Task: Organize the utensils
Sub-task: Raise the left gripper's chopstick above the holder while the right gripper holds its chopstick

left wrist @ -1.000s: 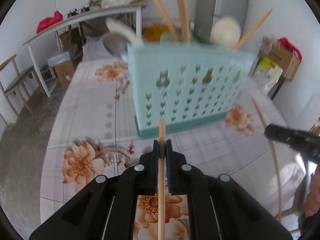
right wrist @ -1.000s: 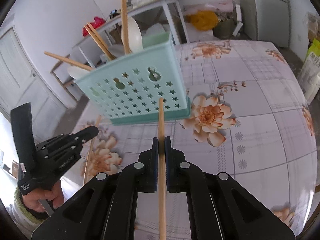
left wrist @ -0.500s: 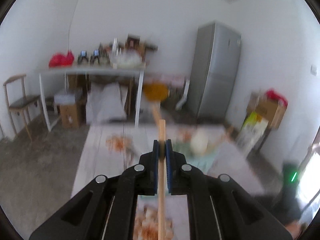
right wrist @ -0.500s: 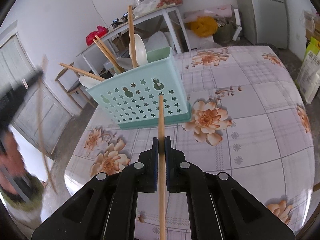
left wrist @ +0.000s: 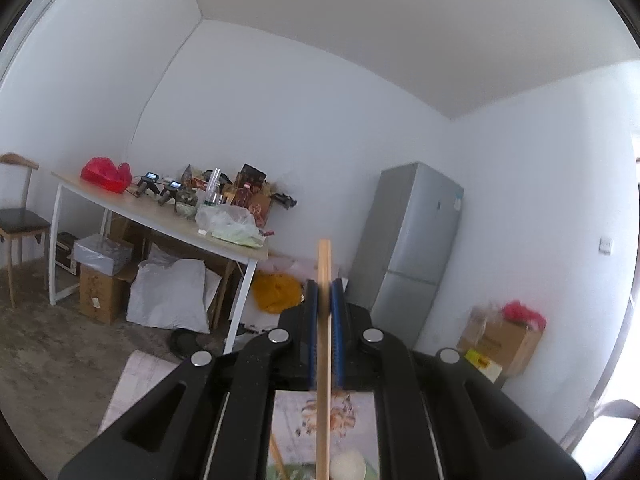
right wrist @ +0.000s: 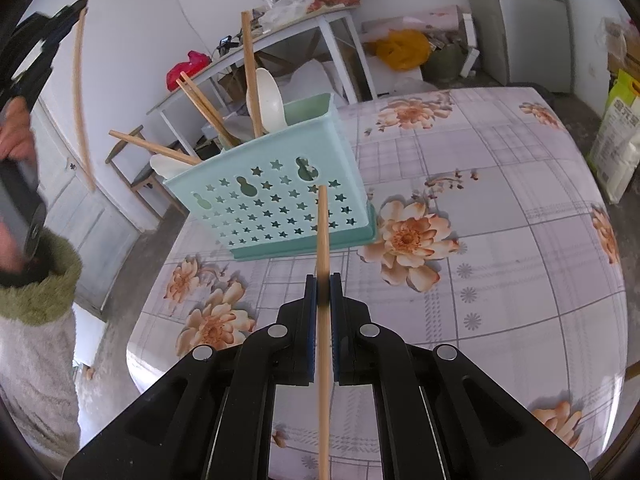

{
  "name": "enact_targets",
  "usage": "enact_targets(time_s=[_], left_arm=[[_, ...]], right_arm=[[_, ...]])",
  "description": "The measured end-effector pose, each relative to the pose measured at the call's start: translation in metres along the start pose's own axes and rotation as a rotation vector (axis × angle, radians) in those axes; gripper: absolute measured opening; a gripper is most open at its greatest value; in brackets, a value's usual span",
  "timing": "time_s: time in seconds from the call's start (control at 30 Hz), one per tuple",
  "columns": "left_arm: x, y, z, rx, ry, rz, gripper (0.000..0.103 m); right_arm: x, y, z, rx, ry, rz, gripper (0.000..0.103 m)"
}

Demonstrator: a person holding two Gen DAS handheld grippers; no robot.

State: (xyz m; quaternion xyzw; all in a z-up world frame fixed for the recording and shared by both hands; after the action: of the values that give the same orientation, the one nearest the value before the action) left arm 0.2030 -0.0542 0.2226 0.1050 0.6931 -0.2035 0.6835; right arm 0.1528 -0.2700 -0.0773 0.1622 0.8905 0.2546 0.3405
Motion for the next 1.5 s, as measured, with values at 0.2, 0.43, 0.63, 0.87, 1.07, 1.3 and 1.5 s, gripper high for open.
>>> enact_targets(time_s=[0.2,0.43,0.63,0.87,1.07,1.3,1.5], left_arm=[[0.003,0.013,0.031,-0.049,-0.058,-0.096,0.006],[0.035,0.019,0.055,-0.144,-0.016,-0.102,0.006],[0.035,0.013,0.048,-0.16,-0.044,-0.059,0.006],[0.035,0.012,0.052,-0.157,-0.042,-0.026,0.006],[0.033,0.013,0.057,-0.158,-0.027,-0.019,0.006],[0.031,0.014,0.059,-0.149,-0.015,-0.028,0.006],[0.021,0.019,0.05,-0.122,-0.026,-0.045,0.006]], right_arm=[[-0.002,-0.003,0.003,0.003,0.005,0.005,0.004],[-0.003,-0.008,0.005,0.003,0.011,0.013,0.005],[-0.002,-0.009,0.005,-0.004,0.013,0.017,0.005],[-0.002,-0.006,0.001,-0.015,0.004,0.009,0.005],[-0.003,-0.01,0.0,-0.012,0.001,0.016,0.005],[-0.003,-0.01,-0.001,-0.015,-0.002,0.02,0.005],[-0.002,-0.01,0.0,-0.019,0.003,0.022,0.005]])
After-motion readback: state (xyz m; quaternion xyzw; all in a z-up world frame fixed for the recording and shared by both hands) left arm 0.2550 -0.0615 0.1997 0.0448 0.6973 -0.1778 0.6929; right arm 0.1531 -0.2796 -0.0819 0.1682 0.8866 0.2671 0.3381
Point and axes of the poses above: each gripper's, at about its wrist camera, not at the fingertips, and z roughly the way its jaws point, y to its left, x to its underside, the point moved 6 cm from there along z, roughly the way its jaws point, and after that the axes turned 11 degrees about z, right-handed, at the moved point
